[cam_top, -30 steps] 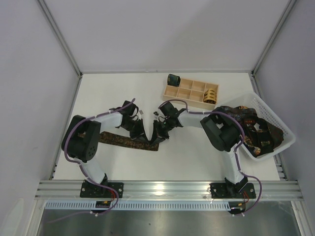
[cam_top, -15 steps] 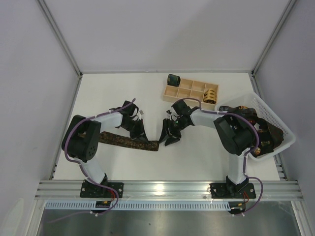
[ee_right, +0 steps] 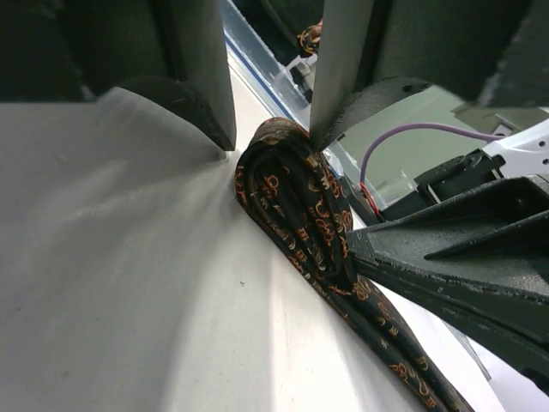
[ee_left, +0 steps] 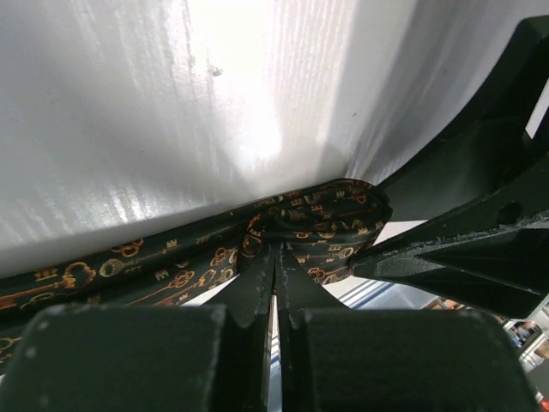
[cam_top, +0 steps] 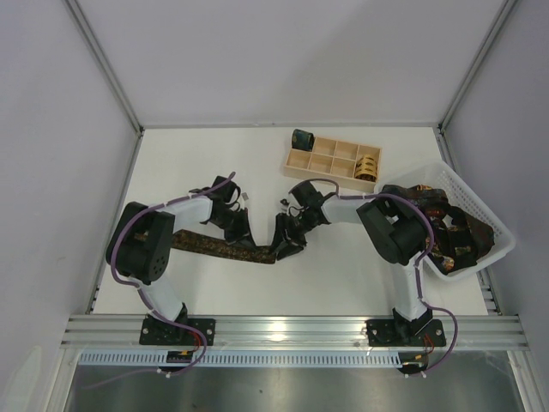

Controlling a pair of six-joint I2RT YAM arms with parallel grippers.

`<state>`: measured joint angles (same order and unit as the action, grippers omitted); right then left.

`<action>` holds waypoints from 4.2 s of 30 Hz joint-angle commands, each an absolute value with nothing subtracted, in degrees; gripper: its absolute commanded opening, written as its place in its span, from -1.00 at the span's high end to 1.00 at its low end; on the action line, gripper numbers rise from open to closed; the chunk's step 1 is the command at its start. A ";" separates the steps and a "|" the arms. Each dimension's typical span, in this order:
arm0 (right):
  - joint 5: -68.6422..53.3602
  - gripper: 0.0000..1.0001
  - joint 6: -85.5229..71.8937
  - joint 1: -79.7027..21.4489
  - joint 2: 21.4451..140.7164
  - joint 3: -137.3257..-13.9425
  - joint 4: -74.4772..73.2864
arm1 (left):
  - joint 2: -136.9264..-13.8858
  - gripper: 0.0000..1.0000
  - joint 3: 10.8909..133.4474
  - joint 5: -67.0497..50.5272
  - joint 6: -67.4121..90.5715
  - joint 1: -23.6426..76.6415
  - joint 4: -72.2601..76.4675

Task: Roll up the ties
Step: Roll the tie

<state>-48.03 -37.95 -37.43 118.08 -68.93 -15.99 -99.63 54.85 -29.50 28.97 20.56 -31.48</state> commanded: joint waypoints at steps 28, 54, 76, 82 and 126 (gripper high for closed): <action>-42.98 1.00 -33.14 -36.47 105.63 -67.49 -26.54 | -105.82 0.92 65.39 -26.90 29.71 33.84 -33.75; -35.68 1.00 -32.17 -42.45 117.68 -81.64 -37.00 | -94.49 0.85 56.78 -18.54 26.19 26.46 -37.79; -41.13 0.40 -34.01 -44.03 123.40 -88.16 -33.32 | -96.42 0.87 51.77 -20.30 27.33 25.58 -34.10; -43.24 0.28 -36.21 -44.03 124.10 -86.40 -28.23 | -95.71 0.86 51.24 -20.30 27.33 25.14 -34.10; -46.41 1.00 -39.99 -40.78 122.52 -76.11 -13.62 | -93.16 0.87 56.60 -29.26 31.29 23.90 -32.97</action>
